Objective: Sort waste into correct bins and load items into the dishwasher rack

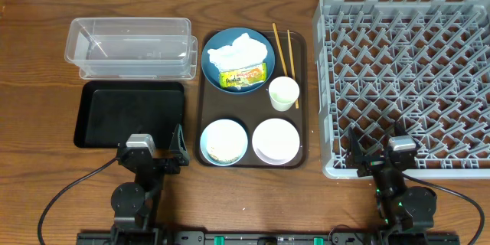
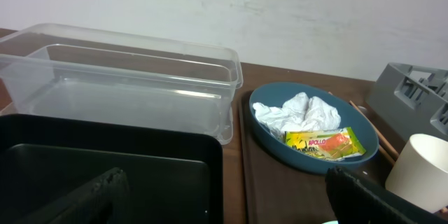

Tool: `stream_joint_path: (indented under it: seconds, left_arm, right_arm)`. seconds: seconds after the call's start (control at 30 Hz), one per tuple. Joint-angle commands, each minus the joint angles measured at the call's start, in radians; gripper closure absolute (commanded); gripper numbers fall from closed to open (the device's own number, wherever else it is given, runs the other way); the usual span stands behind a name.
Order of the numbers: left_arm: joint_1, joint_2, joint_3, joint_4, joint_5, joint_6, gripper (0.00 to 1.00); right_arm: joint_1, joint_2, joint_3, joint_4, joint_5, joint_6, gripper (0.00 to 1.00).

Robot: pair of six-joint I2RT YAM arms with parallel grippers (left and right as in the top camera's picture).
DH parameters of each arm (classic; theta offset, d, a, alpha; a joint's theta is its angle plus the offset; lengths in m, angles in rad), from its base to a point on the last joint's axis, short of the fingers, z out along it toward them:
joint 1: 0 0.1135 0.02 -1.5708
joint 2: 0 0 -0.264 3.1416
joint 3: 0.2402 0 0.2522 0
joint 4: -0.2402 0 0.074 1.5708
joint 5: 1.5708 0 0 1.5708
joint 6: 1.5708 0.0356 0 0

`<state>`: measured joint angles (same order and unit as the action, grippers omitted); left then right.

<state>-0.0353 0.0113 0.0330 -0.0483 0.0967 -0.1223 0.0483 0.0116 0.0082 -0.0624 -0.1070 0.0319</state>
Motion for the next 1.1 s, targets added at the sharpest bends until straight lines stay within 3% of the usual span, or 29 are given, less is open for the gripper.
stream_joint_path:
  seconds: [0.0,1.07]
  left_arm:
    - [0.004,-0.007,-0.029,-0.014,-0.011,0.017,0.07]
    - [0.004,-0.007,-0.029,-0.013,-0.014,0.017,0.07]
  right_arm:
    - [0.005,-0.002,-0.003,-0.002,0.005,-0.014,0.01]
    - [0.005,-0.002,-0.003,0.021,0.089,-0.041,0.01]
